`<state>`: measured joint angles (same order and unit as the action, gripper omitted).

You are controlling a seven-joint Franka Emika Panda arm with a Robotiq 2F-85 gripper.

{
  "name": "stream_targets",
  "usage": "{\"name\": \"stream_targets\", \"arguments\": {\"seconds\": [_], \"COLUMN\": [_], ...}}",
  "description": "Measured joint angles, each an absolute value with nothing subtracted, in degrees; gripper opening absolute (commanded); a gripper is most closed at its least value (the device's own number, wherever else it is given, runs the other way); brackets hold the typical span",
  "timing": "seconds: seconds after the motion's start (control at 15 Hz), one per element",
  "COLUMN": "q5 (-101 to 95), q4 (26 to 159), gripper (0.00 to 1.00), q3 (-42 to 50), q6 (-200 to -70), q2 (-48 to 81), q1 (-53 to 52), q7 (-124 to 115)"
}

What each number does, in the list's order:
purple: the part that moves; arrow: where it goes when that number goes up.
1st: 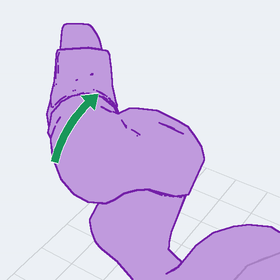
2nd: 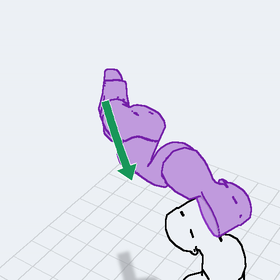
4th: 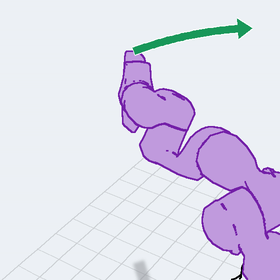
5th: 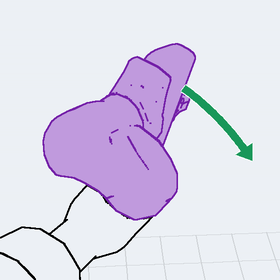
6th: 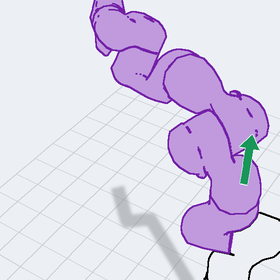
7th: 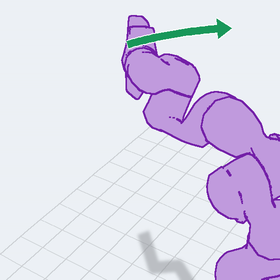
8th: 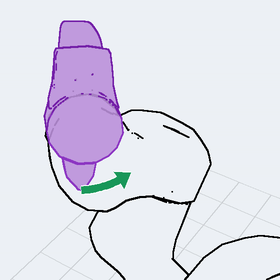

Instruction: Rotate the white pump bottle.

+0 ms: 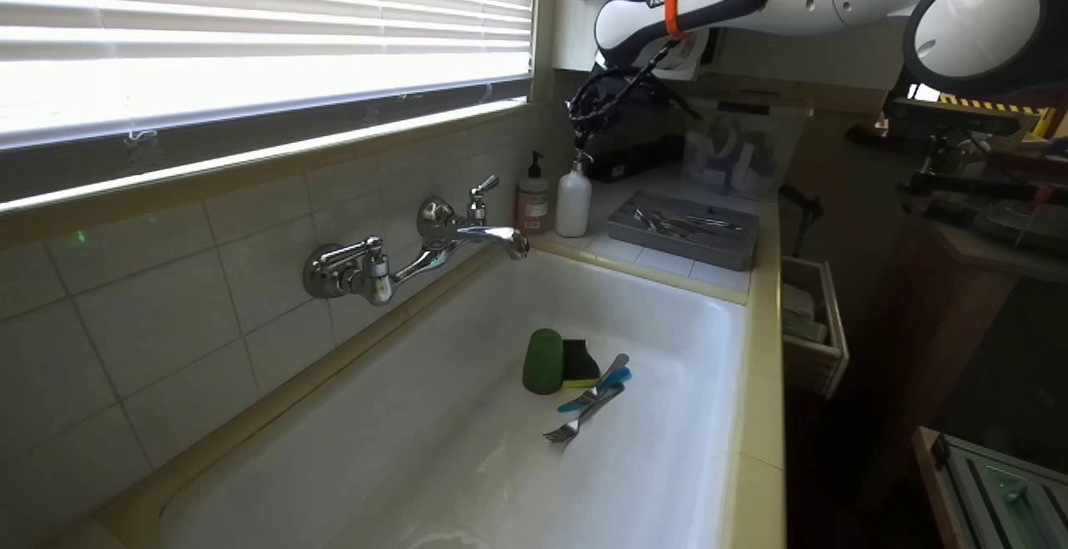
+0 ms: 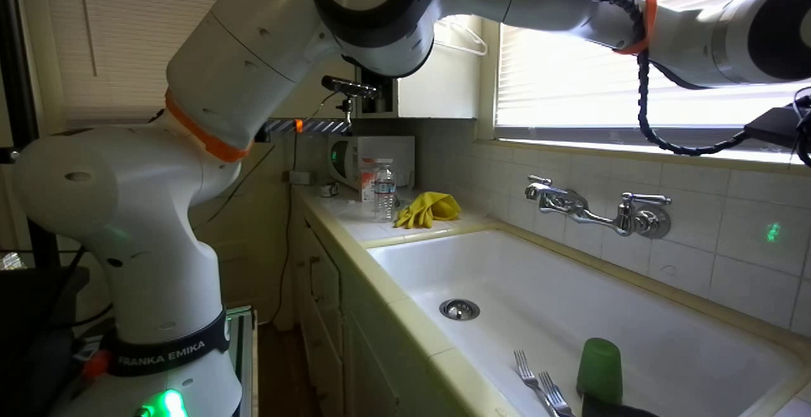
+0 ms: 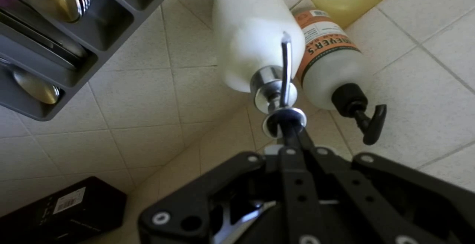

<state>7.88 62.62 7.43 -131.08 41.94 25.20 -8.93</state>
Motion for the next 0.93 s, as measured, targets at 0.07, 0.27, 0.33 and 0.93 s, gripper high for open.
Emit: {"name": "stream_targets", "arguments": {"seconds": [0.07,0.27,0.33,0.93], "q5": [7.88,7.88,7.88,7.88], "q4": [62.62,62.61,62.61,62.64], "gripper": [0.00,0.00,0.00,0.00], "q3": [7.49,7.69,7.73,7.08], "q6": [-131.08,-131.09,-131.09,-131.14], "q2": [41.94,41.93,41.93,41.63], "q1": [25.20,25.22,25.23,25.15], "q7": [-9.01,-9.34,-9.39,-9.48]}}
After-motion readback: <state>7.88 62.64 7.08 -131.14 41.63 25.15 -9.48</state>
